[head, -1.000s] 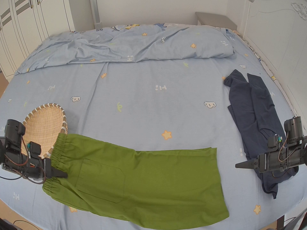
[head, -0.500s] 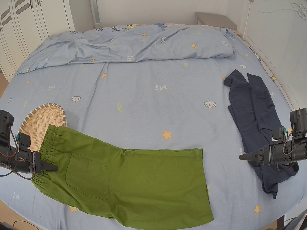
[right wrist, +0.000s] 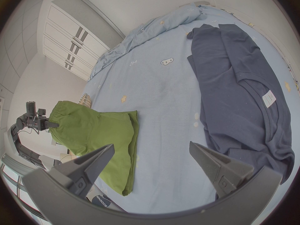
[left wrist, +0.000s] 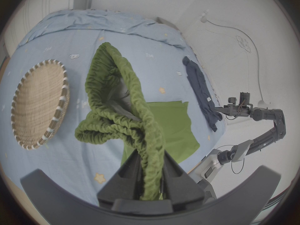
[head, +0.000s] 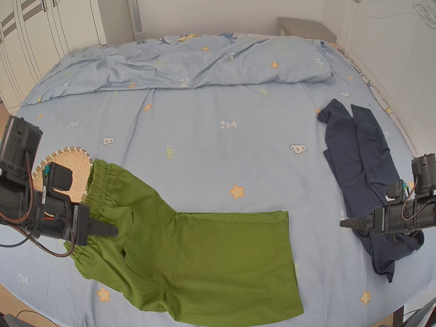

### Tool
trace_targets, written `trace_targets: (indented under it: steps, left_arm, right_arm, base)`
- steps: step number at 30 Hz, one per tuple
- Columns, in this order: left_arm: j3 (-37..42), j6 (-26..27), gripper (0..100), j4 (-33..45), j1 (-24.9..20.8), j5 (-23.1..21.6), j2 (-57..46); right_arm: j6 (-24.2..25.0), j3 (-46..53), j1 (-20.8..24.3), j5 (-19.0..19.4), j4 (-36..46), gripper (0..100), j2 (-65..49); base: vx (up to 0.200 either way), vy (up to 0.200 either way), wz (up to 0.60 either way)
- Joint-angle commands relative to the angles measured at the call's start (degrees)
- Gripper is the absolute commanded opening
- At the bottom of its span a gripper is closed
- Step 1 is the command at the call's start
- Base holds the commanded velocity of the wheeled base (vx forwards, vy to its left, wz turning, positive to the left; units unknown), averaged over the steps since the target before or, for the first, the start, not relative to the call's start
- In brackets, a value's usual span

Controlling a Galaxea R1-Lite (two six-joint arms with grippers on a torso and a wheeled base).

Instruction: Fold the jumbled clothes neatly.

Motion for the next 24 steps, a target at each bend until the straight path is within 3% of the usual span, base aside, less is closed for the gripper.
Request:
trace_targets:
  steps: [1, 6, 9, 15, 20, 24]
  left_arm:
    - [-7.0, -6.5, 0, -0.3, -15.2, 7.9, 4.8]
    - [-7.0, -7.7, 0, -1.9, -23.0, 13.0, 7.9]
    - [-7.3, -7.7, 0, -3.8, -26.5, 13.5, 10.0]
    - [-8.8, -7.9, 0, -8.1, -31.1, 13.8, 15.1]
    - [-9.6, -13.1, 0, -12.2, -36.0, 14.9, 19.8]
    - [-9.1, -13.9, 0, -14.6, -37.3, 16.2, 21.6]
  right_arm:
    - [0.0, 0.1, 0.0, -0.1, -0.2, 100, 0.1]
    - [0.0, 0.2, 0.1, -0.4, -0.3, 100, 0.2]
    - [-0.2, 0.2, 0.2, -1.4, -0.3, 100, 1.4]
    - [-0.2, 0.2, 0.2, -2.1, -0.3, 100, 2.2]
    - [-0.2, 0.2, 0.2, -2.2, -0.5, 100, 3.0]
    - [-0.2, 0.2, 0.1, -2.2, -0.8, 100, 3.5]
  base:
    - [0.0, 0.0, 0.0]
    - [0.0, 0.0, 0.0]
    - [0.0, 0.0, 0.0]
    - [0.0, 0.0, 0.0]
    - [0.0, 0.0, 0.0]
    - [0.0, 0.0, 0.0]
